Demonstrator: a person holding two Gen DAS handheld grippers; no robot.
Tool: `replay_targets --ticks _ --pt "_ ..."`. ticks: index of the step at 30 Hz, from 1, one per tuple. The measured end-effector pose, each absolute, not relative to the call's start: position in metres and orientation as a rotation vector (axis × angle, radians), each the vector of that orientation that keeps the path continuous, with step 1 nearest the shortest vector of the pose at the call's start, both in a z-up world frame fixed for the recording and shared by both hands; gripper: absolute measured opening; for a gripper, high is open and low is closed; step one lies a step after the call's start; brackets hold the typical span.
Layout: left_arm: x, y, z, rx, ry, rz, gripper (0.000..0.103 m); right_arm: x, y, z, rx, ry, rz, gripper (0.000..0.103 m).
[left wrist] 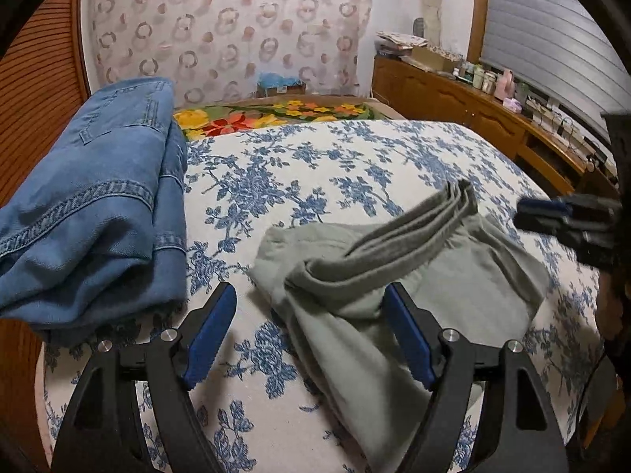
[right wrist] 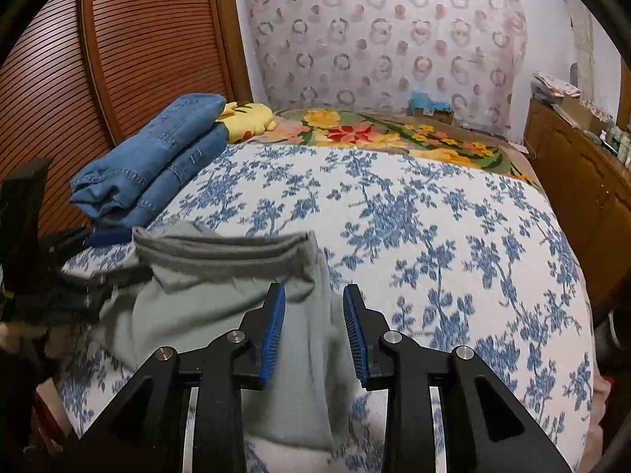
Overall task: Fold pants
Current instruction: 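Move both open tools to the edge of the folded pants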
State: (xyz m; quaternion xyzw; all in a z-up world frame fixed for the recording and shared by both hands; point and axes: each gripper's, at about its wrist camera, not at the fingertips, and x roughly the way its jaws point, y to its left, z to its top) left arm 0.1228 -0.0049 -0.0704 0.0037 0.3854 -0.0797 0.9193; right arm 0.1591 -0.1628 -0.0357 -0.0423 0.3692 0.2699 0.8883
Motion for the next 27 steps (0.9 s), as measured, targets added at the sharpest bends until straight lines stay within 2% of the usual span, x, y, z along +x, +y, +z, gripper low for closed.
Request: replay_targets --ticks 8,18,21,25,27 --pt "0.134 0.003 -0.076 0.000 0.811 -0.120 0.077 0.145 -0.173 -0.041 -0.078 0.801 0.580 0.031" --pt "0.080 0.004 -0.062 -0.032 0.771 -0.183 0.074 0.120 -0.195 -0.042 -0.065 0.842 0.609 0.031" --pt "0.062 0.003 -0.065 -0.046 0.778 -0.213 0.069 0.111 -0.202 -0.044 -0.062 0.850 0.614 0.031" --pt "0.046 -0.002 -0.070 -0.065 0.791 -0.246 0.051 0.107 -0.207 -0.045 -0.057 0.856 0.613 0.031" --pt "0.039 -0.005 -0.070 -0.070 0.786 -0.260 0.048 0.108 -0.207 -0.046 -0.052 0.859 0.611 0.031"
